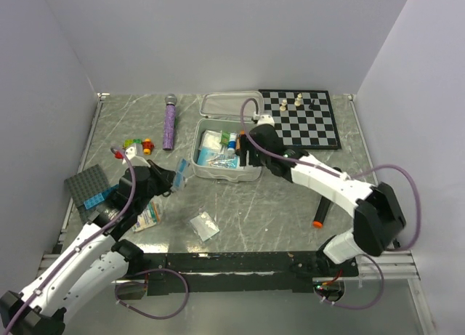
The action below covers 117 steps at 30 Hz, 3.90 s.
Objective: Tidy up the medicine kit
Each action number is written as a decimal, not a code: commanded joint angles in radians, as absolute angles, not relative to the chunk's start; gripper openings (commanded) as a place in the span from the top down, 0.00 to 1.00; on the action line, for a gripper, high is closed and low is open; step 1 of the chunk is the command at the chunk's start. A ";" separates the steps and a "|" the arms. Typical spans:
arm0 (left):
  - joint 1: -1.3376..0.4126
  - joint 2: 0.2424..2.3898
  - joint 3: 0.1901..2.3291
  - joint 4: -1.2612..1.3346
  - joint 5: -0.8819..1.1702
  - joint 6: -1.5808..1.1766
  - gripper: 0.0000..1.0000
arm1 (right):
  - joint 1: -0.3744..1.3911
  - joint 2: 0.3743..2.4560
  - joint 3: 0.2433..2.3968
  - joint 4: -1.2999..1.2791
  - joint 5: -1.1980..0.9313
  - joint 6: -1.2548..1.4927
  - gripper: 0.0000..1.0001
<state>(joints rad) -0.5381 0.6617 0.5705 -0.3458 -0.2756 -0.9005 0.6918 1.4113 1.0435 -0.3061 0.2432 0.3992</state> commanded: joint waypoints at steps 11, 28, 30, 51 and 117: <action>-0.540 0.653 0.680 -0.236 -0.209 -0.807 0.99 | 0.663 1.667 1.200 -0.314 0.141 0.376 0.28; -0.541 0.698 0.703 -0.170 -0.155 -0.747 0.99 | 0.724 1.563 0.988 -0.270 0.014 0.304 0.31; -0.538 0.695 0.698 -0.175 -0.153 -0.749 0.99 | 0.733 1.548 0.968 -0.270 0.006 0.298 0.31; -0.541 0.646 0.658 -0.186 -0.140 -0.779 0.99 | 0.796 1.388 0.746 -0.276 -0.123 0.311 0.33; -0.618 1.379 0.906 -0.029 1.058 0.164 0.99 | 0.821 0.670 0.661 -0.448 0.215 0.416 0.18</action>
